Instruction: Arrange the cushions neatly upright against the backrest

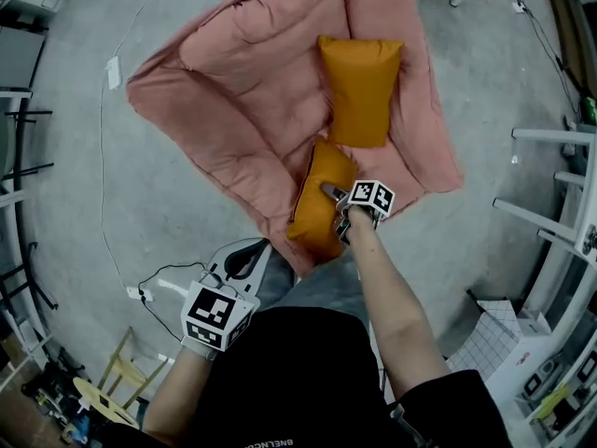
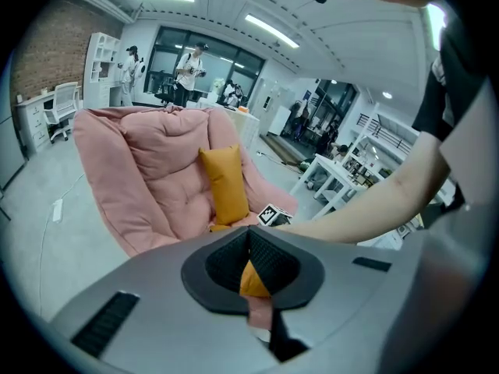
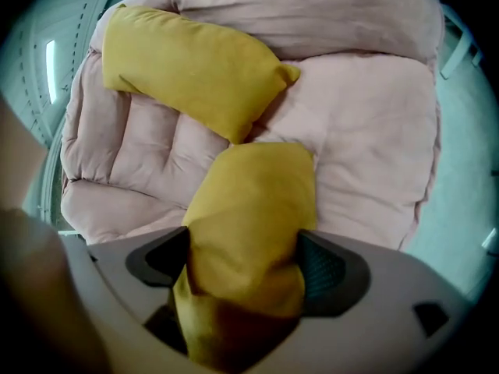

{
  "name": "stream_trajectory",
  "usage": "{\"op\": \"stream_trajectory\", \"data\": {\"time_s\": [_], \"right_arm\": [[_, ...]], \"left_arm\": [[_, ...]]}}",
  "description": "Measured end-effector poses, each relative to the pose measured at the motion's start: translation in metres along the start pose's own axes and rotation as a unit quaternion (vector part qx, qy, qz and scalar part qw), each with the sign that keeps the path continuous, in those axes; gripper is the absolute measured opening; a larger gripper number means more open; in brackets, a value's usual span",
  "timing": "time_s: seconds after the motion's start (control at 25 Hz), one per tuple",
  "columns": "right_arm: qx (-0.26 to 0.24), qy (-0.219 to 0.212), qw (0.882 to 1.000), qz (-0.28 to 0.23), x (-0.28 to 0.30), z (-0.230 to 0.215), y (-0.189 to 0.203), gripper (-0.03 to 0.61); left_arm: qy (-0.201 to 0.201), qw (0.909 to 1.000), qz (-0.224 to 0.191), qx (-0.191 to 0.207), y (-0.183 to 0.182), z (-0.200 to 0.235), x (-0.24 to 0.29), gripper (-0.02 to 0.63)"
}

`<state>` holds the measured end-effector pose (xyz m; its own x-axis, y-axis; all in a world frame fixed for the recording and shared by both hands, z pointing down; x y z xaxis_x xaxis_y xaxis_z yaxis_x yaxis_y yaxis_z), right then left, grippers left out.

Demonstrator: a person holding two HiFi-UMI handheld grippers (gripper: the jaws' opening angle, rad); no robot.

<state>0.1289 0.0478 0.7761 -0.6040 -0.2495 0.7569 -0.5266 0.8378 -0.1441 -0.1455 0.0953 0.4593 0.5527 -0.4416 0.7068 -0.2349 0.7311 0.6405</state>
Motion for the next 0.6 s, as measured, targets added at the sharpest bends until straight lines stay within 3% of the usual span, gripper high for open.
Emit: {"op": "stream_trajectory", "data": {"time_s": [0.16,0.28,0.48,0.6], "right_arm": [[-0.019,-0.006,1.000,0.003,-0.008,0.005,0.002,0.360],[-0.055,-0.016,0.998,0.009,-0.018,0.014,0.000,0.330],[-0.190,-0.016,0.981,0.029,-0.036,0.045,-0.010,0.320],[-0.241,-0.005,0.969,0.048,-0.047,0.052,-0.014,0.313]], "left_arm": [[0.005,0.9999,-0.001,-0.010,-0.003,0.001,0.006,0.012],[0.006,0.9998,-0.007,-0.018,-0.009,-0.001,0.010,0.012],[-0.005,0.9992,-0.025,-0.031,-0.017,-0.012,0.013,0.012],[-0.019,0.9983,-0.034,-0.044,-0.018,-0.019,0.010,0.012]]}}
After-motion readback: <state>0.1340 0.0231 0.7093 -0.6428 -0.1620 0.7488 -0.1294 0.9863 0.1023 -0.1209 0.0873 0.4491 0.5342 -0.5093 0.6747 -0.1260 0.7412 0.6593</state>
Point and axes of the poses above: the fingertips, and each gripper's own axes: x forward along the fingers, z to its left, y out of its underside, the point moved 10 cm from there along -x, backward along the fingers, and after that the axes turned 4 degrees about -y, right-handed, at the moved point
